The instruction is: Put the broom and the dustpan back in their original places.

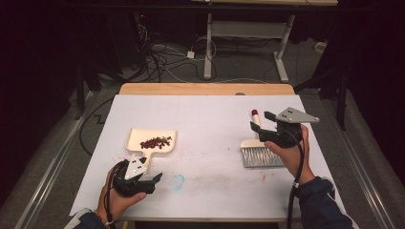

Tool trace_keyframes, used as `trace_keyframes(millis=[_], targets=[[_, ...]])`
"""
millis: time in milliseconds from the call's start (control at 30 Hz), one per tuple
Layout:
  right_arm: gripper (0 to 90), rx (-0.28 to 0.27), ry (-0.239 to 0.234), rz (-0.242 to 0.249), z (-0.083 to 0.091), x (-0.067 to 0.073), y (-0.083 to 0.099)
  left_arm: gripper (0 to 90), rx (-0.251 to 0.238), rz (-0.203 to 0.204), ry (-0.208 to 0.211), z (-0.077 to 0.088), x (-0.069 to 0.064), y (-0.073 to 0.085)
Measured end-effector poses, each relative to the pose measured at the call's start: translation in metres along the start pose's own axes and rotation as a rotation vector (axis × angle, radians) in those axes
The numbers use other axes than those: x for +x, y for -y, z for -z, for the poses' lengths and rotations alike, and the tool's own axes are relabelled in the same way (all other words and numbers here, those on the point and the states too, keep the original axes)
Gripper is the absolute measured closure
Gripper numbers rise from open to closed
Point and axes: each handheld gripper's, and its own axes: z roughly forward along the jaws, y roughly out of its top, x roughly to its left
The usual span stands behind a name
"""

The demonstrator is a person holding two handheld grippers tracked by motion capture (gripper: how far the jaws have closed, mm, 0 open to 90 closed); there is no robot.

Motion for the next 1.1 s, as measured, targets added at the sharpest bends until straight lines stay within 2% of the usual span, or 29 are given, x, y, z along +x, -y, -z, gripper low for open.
trace_keyframes(millis=[300,467,600,733,933,1000,1100], targets=[[35.0,-0.029,-0.001,0.072,0.017,0.012,0.005,23.2,0.002,-0.018,-0.014,0.000,-0.001,-0.001],[34.2,-0.032,0.008,0.099,0.024,0.017,0.010,23.2,-0.006,-0.021,-0.015,0.000,-0.001,-0.001],[33.5,-0.043,-0.008,0.124,0.031,0.020,0.016,21.6,-0.001,-0.036,-0.016,-0.001,-0.002,-0.001],[32.7,-0.058,0.003,0.145,0.036,0.022,0.023,20.7,-0.002,-0.041,-0.021,-0.002,-0.003,-0.002],[31.8,-0.060,0.011,0.149,0.042,0.023,0.038,19.5,-0.017,-0.044,-0.025,-0.002,-0.003,-0.003],[32.2,-0.076,0.005,0.146,0.044,0.024,0.047,18.8,-0.020,-0.053,-0.031,-0.001,-0.004,-0.003],[31.4,-0.067,-0.006,0.134,0.045,0.026,0.064,18.8,-0.030,-0.063,-0.033,0.001,-0.005,-0.003]])
